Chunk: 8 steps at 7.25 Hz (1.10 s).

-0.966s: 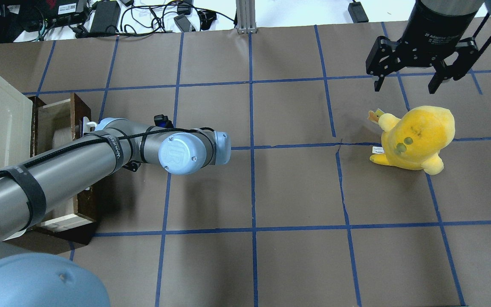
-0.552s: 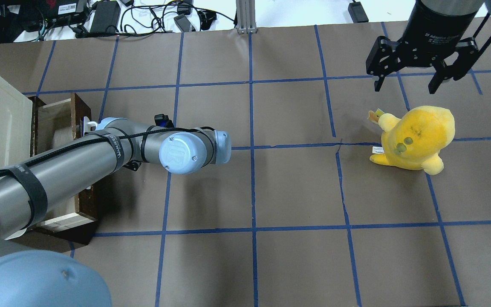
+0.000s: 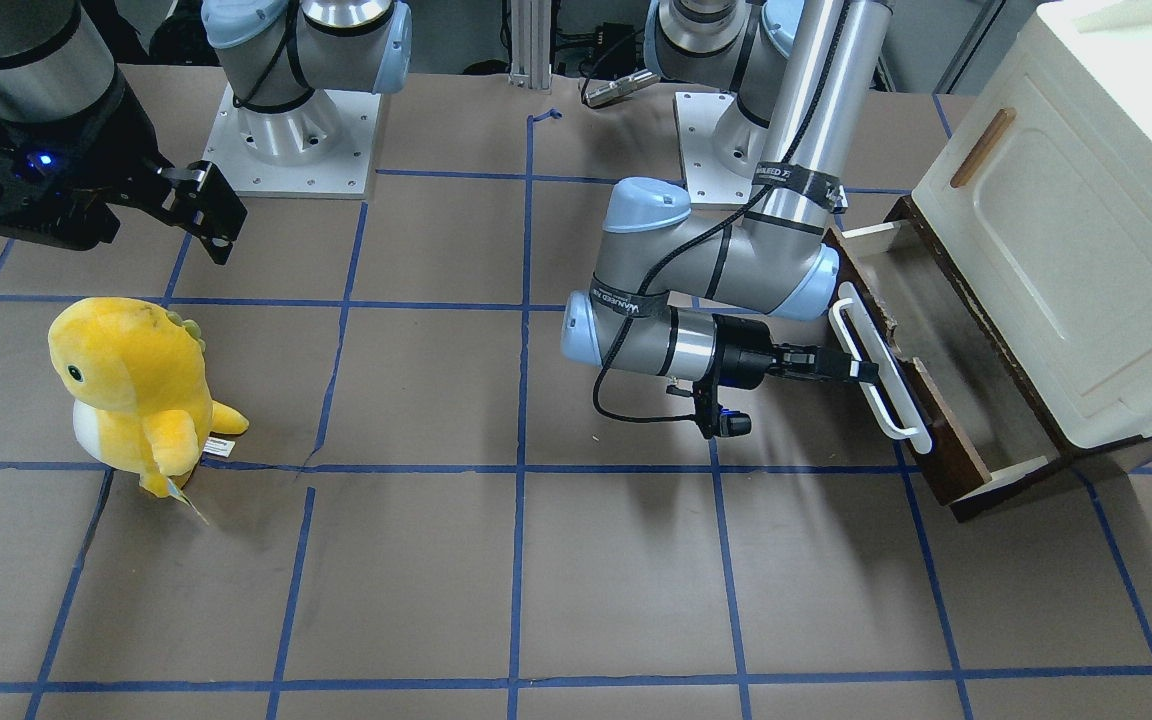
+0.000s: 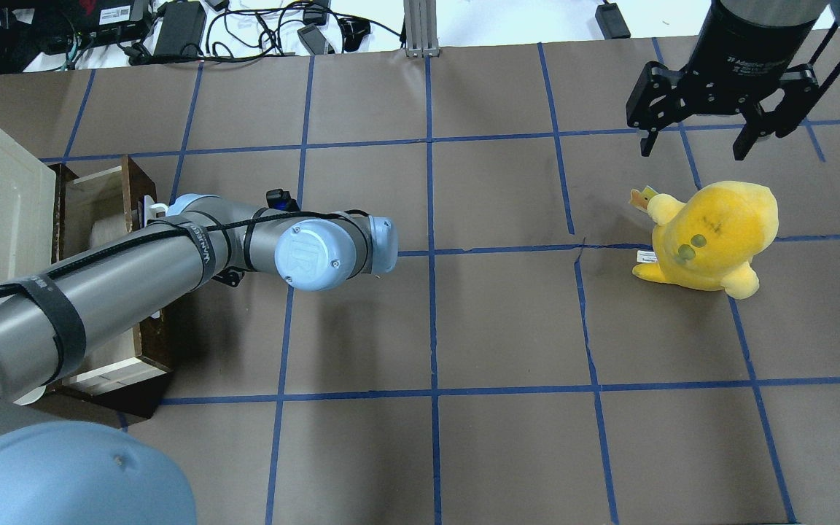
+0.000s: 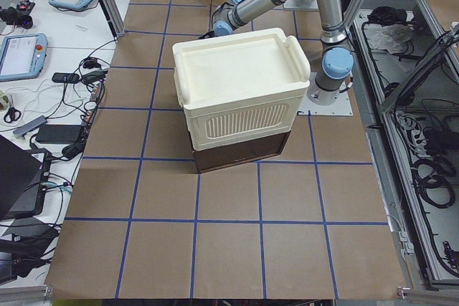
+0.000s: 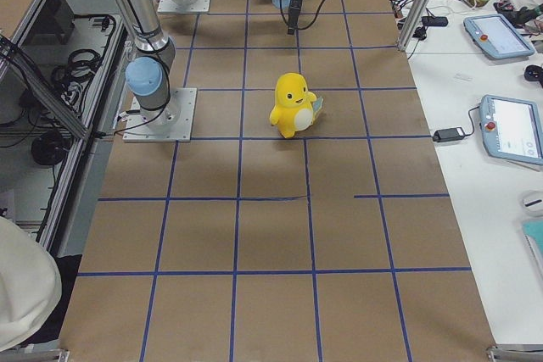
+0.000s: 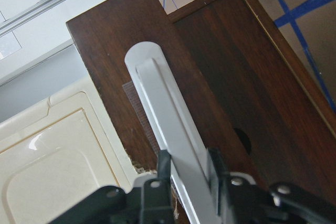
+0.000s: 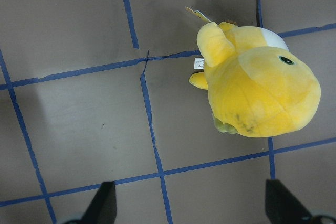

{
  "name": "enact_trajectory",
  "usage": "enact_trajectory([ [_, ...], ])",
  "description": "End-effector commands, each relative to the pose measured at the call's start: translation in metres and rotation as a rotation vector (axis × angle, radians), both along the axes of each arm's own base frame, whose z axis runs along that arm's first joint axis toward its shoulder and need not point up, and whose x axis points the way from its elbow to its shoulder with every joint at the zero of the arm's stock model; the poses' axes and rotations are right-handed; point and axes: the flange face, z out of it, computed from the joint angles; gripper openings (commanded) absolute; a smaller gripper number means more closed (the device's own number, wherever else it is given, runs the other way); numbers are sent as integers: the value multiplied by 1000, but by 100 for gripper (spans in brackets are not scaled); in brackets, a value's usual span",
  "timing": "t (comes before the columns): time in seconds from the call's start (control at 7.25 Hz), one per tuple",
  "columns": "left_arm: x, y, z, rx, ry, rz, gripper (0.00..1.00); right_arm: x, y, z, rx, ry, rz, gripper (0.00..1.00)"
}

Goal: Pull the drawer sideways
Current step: 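Pull the handle with the left gripper, sliding the drawer out sideways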

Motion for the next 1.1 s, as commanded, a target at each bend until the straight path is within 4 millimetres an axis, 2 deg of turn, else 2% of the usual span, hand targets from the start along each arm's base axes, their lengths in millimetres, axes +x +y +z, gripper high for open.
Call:
enact_trajectory([
  [0.0,-3,2,-2,10,-1,-5,32,0,0,0,0,0,1,100],
  [0.41,-8,4,-5,12,-4,-17,34,0,0,0,0,0,1,100],
  [0.55,-9,4,-4,11,-4,-18,59,0,0,0,0,0,1,100],
  [0.69,-9,2,-1,-14,8,-10,100,0,0,0,0,0,1,100],
  [0.83,-11,3,6,-29,28,11,100,0,0,0,0,0,1,100],
  [0.97,-30,-1,25,-81,100,54,100,0,0,0,0,0,1,100],
])
